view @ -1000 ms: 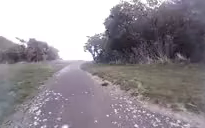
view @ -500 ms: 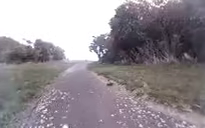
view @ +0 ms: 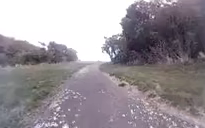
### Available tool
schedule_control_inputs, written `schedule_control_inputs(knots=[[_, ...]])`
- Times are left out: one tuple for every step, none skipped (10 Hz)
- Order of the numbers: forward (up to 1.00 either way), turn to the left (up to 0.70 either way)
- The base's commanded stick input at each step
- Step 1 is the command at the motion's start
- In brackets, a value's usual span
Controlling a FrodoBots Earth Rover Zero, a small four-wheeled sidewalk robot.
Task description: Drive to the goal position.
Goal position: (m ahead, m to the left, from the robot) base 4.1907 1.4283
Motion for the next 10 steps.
schedule_control_inputs(knots=[[0.0,0.68],[0.0,0.47],[0.0,0.26],[0.59,0.0],[0.76,0.0],[0.85,0.0],[0.85,0.0],[0.85,0.0],[0.85,0.0],[0.85,0.0]])
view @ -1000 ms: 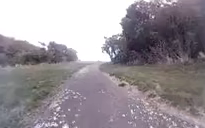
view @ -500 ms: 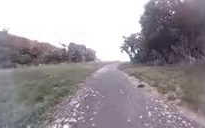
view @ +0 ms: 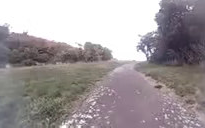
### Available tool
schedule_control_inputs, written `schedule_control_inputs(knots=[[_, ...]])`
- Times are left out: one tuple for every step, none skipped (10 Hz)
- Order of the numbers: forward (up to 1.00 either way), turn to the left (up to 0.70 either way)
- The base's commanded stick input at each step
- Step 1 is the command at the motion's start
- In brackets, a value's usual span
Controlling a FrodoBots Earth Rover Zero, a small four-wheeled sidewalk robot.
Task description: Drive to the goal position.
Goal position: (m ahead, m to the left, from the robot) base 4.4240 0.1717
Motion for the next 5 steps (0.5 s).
schedule_control_inputs(knots=[[0.85,0.0],[0.85,0.0],[0.85,0.0],[0.85,0.0],[0.85,-0.04]])
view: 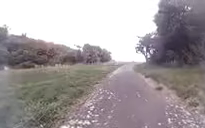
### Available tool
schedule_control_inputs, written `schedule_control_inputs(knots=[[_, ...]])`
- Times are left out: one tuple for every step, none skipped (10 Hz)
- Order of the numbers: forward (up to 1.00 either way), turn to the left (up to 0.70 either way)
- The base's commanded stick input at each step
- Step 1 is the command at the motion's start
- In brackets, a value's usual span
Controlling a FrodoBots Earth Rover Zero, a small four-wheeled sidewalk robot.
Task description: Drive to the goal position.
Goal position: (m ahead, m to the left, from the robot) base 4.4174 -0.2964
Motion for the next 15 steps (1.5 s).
schedule_control_inputs(knots=[[0.85,-0.11],[0.85,-0.18],[0.85,-0.26],[0.85,-0.33],[0.85,-0.2],[0.85,-0.09],[0.85,-0.04],[0.85,-0.01],[0.85,0.0],[0.85,0.0],[0.85,0.0],[0.85,0.0],[0.85,0.0],[0.85,0.0],[0.85,0.0]])
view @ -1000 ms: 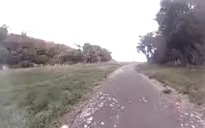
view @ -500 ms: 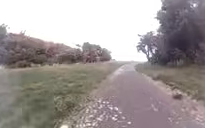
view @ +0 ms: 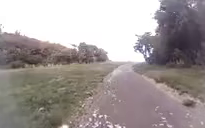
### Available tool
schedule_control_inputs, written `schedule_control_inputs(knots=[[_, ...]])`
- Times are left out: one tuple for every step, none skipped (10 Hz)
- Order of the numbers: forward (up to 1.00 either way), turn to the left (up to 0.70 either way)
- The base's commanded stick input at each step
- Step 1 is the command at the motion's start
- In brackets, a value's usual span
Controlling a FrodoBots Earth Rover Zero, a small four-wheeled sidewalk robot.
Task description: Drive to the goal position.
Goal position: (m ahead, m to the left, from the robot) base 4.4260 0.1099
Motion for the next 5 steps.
schedule_control_inputs(knots=[[0.85,0.0],[0.85,0.0],[0.85,0.0],[0.85,0.0],[0.85,-0.03]])
